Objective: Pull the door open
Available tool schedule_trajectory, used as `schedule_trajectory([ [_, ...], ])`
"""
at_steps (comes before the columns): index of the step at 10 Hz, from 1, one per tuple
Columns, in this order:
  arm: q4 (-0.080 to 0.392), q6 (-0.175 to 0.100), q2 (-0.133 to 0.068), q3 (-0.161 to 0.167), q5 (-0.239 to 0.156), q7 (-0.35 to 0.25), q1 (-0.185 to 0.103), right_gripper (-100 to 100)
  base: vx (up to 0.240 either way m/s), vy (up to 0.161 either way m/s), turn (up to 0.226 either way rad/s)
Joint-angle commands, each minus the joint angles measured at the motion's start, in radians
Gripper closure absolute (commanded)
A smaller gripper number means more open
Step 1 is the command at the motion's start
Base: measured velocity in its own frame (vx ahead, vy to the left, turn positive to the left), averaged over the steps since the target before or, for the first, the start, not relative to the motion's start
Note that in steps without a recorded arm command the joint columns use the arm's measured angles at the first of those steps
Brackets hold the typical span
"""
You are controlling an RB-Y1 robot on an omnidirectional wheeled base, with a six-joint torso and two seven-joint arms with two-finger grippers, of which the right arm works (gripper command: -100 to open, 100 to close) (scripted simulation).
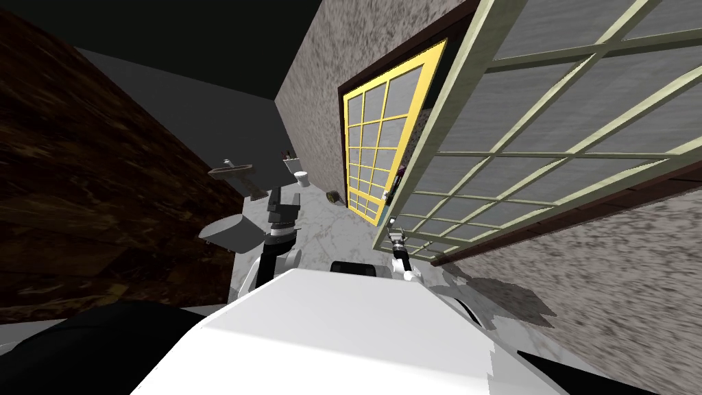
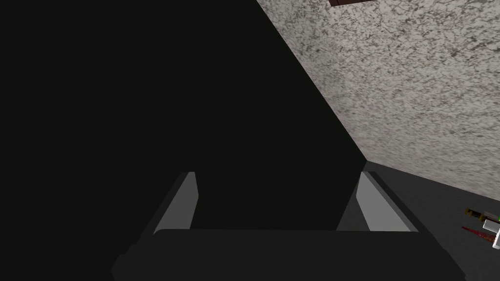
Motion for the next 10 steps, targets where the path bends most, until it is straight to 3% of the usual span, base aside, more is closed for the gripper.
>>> schedule_trajectory([
  [1,0.005,-0.001,0.005,0.001,-0.015,-0.050,-0.007,-100,-0.096,-0.036,0.098],
  [10,0.026,-0.003,0.024,0.006,-0.073,-0.285,-0.034,-100,-0.081,-0.034,0.071],
])
